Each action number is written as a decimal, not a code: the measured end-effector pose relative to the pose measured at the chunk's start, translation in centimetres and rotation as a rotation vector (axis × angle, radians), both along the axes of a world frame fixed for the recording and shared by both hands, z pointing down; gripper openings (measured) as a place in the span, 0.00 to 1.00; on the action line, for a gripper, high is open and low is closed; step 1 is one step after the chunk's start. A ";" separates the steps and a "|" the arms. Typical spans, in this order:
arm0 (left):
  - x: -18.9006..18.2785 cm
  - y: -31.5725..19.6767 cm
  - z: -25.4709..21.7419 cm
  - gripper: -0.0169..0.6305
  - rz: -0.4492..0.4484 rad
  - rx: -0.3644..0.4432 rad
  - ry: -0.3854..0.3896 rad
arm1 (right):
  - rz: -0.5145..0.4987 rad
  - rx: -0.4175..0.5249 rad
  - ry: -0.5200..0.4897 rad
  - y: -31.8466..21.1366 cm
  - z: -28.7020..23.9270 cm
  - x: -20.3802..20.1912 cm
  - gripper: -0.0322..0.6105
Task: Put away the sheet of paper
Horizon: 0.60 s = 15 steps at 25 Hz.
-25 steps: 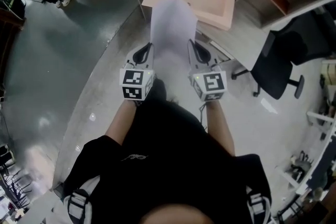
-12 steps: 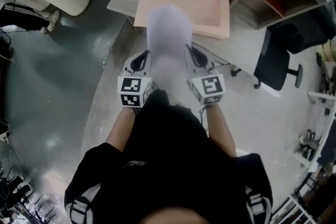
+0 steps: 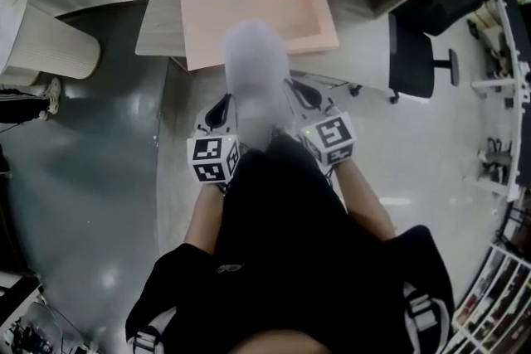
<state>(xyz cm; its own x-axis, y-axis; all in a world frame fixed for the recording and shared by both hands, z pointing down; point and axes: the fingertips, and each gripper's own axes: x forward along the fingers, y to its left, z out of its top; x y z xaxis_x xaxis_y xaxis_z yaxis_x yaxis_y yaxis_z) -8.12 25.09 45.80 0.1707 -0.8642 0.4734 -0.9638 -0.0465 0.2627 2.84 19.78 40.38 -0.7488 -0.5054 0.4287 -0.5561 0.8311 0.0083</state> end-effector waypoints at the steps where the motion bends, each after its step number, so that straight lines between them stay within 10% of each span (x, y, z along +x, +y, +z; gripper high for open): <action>1: 0.0 -0.3 -0.1 0.09 0.004 0.005 0.005 | 0.004 0.001 0.007 -0.2 0.2 0.1 0.08; 15: -3.8 -2.0 1.0 0.09 -0.043 -0.043 -0.006 | -0.047 -0.071 -0.041 -4.1 2.2 -4.2 0.08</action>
